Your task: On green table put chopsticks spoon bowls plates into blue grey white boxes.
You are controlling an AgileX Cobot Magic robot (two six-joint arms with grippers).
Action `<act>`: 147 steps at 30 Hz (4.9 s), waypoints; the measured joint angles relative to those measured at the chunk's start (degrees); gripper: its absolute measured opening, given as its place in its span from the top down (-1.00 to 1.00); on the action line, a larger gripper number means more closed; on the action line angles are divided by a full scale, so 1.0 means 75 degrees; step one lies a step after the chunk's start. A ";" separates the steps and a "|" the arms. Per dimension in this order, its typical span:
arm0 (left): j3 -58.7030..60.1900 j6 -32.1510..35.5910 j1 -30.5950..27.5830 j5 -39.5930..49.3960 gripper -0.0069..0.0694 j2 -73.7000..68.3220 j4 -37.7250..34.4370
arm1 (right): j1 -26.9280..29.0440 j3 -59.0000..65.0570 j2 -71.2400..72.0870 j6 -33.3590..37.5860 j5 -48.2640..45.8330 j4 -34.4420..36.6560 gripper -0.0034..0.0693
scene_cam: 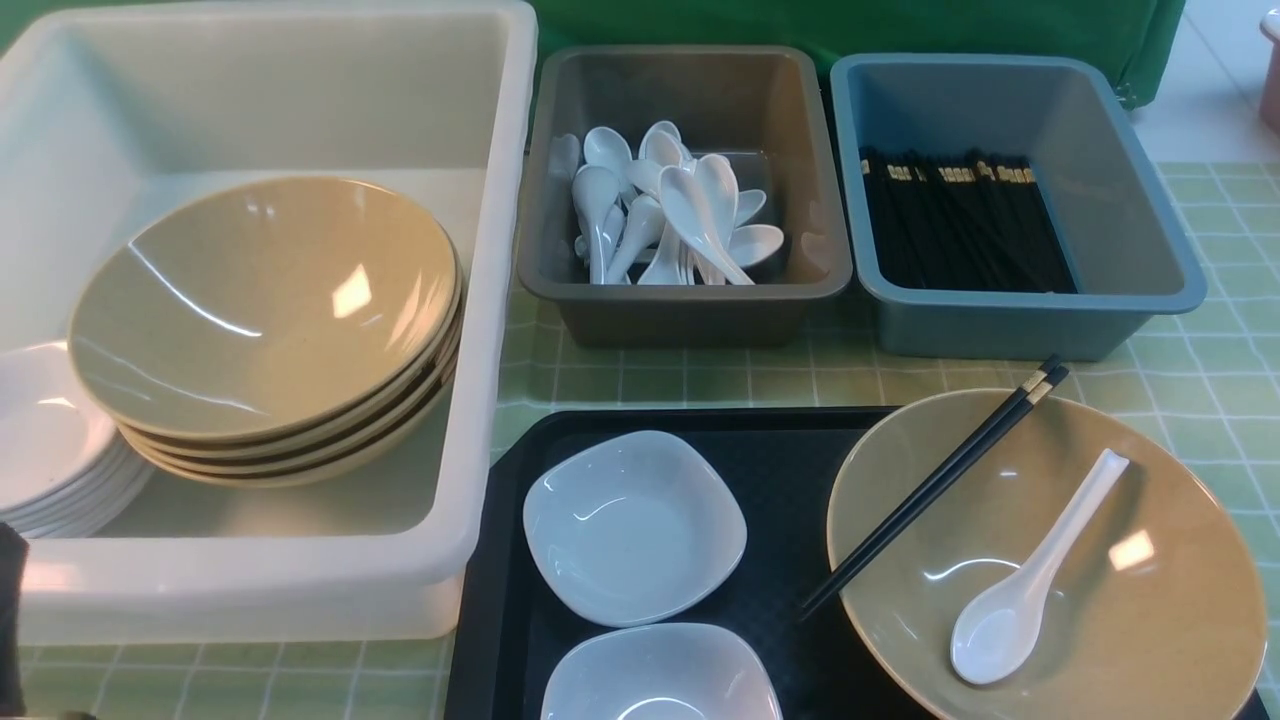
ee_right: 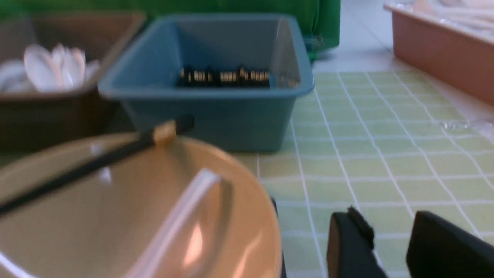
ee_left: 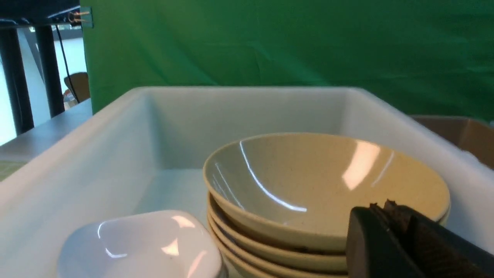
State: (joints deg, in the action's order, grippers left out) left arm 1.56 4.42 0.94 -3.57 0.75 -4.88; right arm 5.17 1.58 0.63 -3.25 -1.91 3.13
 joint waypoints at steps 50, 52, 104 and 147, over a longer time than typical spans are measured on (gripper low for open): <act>-0.5567 -0.0336 0.2921 0.4581 0.82 -0.5876 -0.1449 | -0.3379 -0.9103 -0.9879 0.0025 -0.6796 0.0735 0.09; -0.5567 -0.0336 0.2921 0.4581 0.82 -0.5884 -0.1524 | -0.3630 -0.9121 -1.0264 -0.1101 -0.6804 0.0489 0.00; -0.5567 -0.0337 0.2921 0.4590 0.82 -0.5884 -0.1601 | -0.1912 -1.1000 -1.2132 -0.1039 -0.5938 0.0466 0.76; -0.5567 -0.0191 0.2921 0.5821 0.81 -0.6800 -0.1861 | -0.1073 -1.4974 -1.4400 -0.0158 -0.7297 0.0537 -0.37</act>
State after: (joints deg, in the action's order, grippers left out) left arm -40.19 2.98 22.84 40.09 -50.24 -18.84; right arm -2.88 -110.73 -107.37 -4.44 -56.64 7.16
